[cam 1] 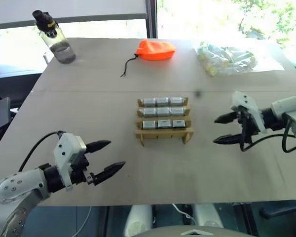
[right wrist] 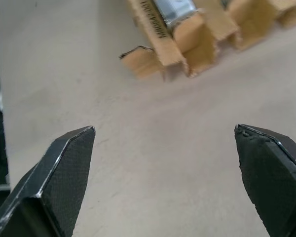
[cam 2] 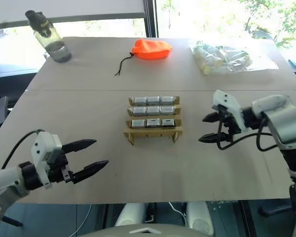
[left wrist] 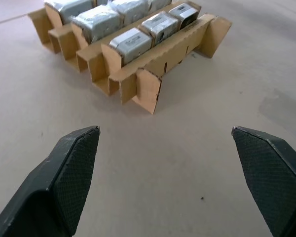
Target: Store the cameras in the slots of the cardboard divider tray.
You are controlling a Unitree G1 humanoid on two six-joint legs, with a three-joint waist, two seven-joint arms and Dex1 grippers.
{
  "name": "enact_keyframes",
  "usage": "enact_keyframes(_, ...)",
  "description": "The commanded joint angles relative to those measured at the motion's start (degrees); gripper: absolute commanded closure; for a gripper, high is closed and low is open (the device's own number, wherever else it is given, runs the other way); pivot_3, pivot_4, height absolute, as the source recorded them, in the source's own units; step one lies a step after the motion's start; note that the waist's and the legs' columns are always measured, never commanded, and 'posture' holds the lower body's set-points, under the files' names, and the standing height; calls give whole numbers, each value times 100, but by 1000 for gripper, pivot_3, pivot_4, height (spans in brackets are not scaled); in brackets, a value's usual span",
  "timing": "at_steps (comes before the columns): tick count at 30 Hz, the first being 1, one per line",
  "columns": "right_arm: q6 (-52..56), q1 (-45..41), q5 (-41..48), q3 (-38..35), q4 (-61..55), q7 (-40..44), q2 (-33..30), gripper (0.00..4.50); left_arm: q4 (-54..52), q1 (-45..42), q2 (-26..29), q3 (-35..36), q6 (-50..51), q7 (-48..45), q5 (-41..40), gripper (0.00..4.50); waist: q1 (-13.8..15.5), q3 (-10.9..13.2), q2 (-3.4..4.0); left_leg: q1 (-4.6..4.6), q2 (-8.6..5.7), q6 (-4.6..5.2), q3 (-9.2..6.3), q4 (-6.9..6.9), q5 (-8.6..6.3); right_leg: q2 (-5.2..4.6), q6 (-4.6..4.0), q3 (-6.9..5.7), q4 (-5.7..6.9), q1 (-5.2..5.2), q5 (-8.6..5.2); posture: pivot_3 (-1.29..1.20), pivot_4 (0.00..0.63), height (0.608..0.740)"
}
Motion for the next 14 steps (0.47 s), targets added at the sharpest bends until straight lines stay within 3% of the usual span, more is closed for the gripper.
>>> enact_keyframes(1, -1821, 916, 378, -1431, 301, -286, 557, 23, 601, 113, -206, -30, -557, 104, 498, 45, 24, -5, -6, 6, 1, 1, 6, -8, 0, 5, 0, 8, -3, 3, 0, 0, 150, 726)
enact_keyframes(9, -3987, 2748, 238, -1894, 1217, -303, 1095, 23, 1718, -441, -377, -388, -1426, -244, 826, 45, 87, -16, -10, 23, 9, 26, 3, 9, -12, 25, 0, 16, 3, 20, -1, 0, 150, 726)
enact_keyframes(14, -4655, 3107, 423, -1925, 1566, -166, 1211, 23, 2301, -811, -406, -608, -2154, -666, 929, 45, 68, -21, -14, 31, 10, 28, 19, 7, -14, 27, 0, 33, 6, 19, -1, 0, 150, 726)
